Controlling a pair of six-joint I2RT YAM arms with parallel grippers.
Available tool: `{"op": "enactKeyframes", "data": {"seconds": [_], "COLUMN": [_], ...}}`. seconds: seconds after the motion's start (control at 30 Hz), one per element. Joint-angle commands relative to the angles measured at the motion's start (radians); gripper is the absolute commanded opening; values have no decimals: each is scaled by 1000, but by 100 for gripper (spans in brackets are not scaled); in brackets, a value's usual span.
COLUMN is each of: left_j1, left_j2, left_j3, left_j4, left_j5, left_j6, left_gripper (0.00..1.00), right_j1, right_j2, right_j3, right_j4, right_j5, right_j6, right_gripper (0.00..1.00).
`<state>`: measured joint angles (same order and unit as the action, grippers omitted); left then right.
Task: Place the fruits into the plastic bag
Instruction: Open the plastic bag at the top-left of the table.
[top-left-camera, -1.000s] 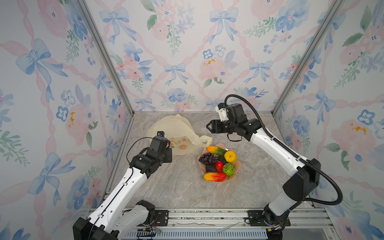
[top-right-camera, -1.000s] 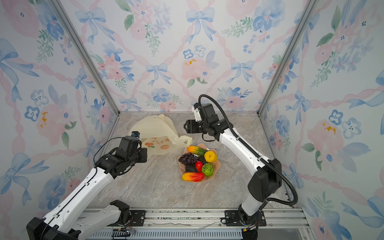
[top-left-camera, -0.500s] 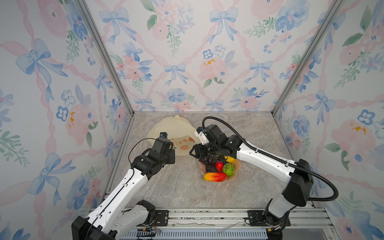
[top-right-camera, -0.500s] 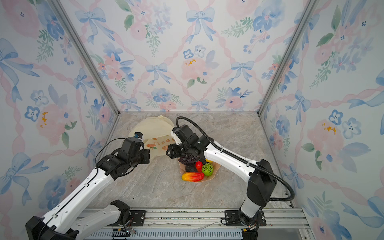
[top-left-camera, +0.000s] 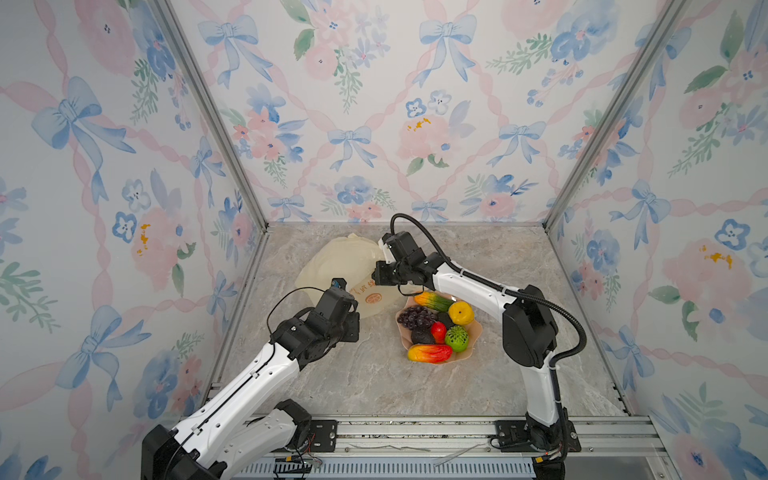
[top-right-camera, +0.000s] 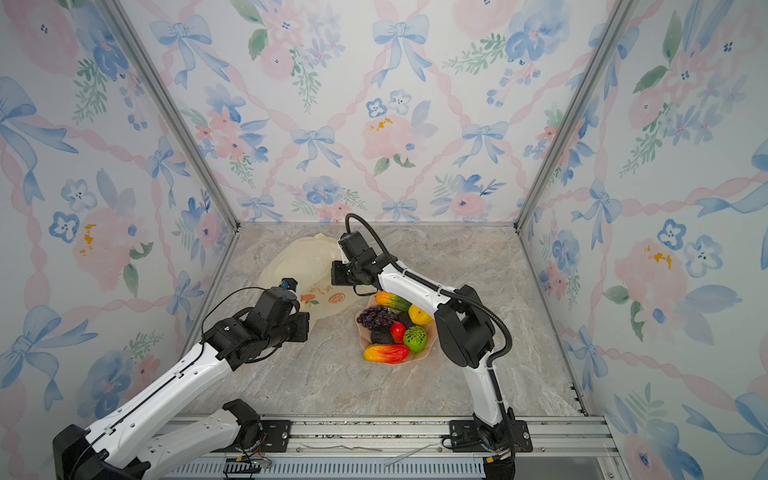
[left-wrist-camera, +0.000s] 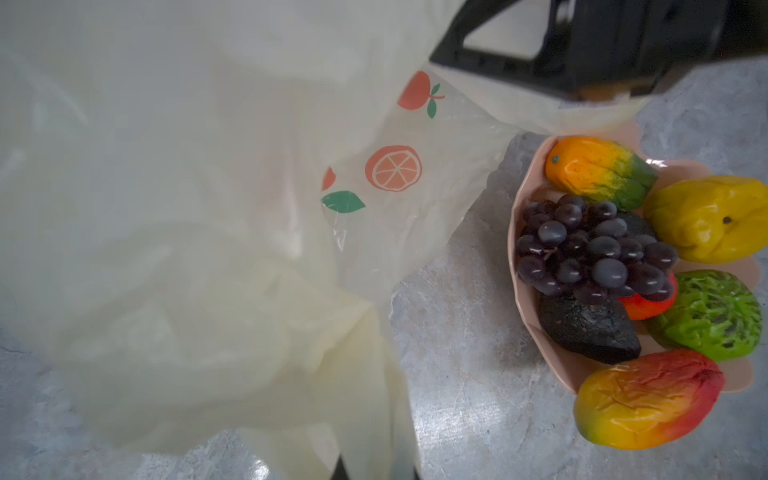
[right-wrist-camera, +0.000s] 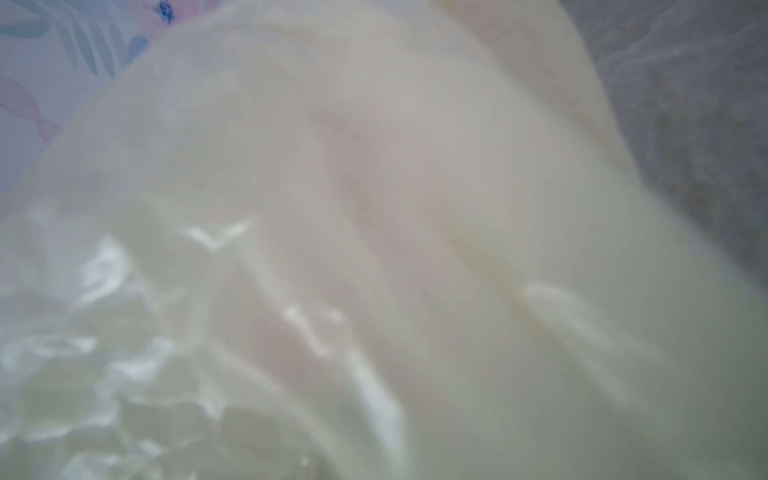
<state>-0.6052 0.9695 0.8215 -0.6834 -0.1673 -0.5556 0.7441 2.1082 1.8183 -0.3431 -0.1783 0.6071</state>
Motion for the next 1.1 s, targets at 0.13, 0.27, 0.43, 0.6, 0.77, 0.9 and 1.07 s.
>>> {"op": "enactKeyframes", "data": {"seconds": [0.13,0.27,0.43,0.6,0.77,0.9,1.07], "left_j1": [-54,-69,-86,-101,-122,-142,-156], "left_j2": [36,67,84,97,117,131,136], "left_j3": [-18,-1,5,8,13,16,19], "left_j4": [-8,-6,-5,11,15,16,18], "left_j5": [-40,-48,-42,-30,-31,-37,-41], "left_j6": [-64,-66,-78,-93,-102,-111,-118], "left_gripper": [0,0,0,0,0,0,0], "right_j1": [-33,-35,-30,-25,-15,-5,-5], "right_j2": [16,-26,-119,-231,-367,-506,-674], "right_j3": [92,55,-41,-178,-298,-396,-464], "right_j4": [12,0,-28,-48,-92,-129,-272], "right_j5": [-7,-39,-67,-99,-116,-131,-50], "right_j6": [-13,-32,-47,-38,-43,-46,-102], "right_gripper": [14,24,36,42,48,56,66]}}
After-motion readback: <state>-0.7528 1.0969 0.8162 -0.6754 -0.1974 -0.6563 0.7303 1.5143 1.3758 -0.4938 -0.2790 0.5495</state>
